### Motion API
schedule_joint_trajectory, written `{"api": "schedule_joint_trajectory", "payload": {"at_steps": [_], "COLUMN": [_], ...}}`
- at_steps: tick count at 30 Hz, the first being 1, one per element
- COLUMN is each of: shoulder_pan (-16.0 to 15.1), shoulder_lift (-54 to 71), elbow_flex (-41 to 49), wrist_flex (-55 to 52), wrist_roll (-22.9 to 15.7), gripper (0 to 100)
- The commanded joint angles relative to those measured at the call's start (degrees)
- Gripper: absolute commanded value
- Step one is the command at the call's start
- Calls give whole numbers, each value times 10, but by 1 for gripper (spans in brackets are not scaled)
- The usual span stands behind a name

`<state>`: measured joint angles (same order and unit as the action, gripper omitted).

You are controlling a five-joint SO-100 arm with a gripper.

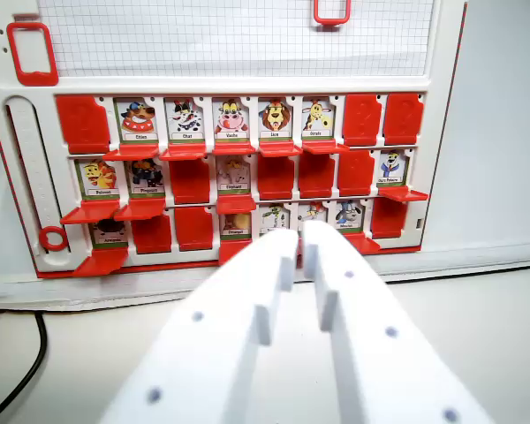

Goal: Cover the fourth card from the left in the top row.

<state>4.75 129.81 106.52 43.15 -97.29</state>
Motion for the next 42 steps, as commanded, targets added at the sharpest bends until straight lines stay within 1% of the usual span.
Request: {"api": "schedule_joint_trajectory", "payload": {"at_steps": [1, 4, 7, 11, 14, 18, 27, 36, 42], "shoulder_pan": [-6, -18, -25, -29, -29, -26, -30, -39, -39], "shoulder_lift": [-33, -82, -148, -228, -279, -331, -425, -468, -490], "elbow_flex": [18, 32, 14, -21, -33, -61, -143, -181, -211], "wrist_flex": [-106, -163, -190, -217, -246, -258, -264, -278, -292], "wrist_roll": [-8, -11, -4, 2, -3, 2, 7, 9, 13], "gripper": [0, 0, 0, 0, 0, 0, 0, 0, 0]}}
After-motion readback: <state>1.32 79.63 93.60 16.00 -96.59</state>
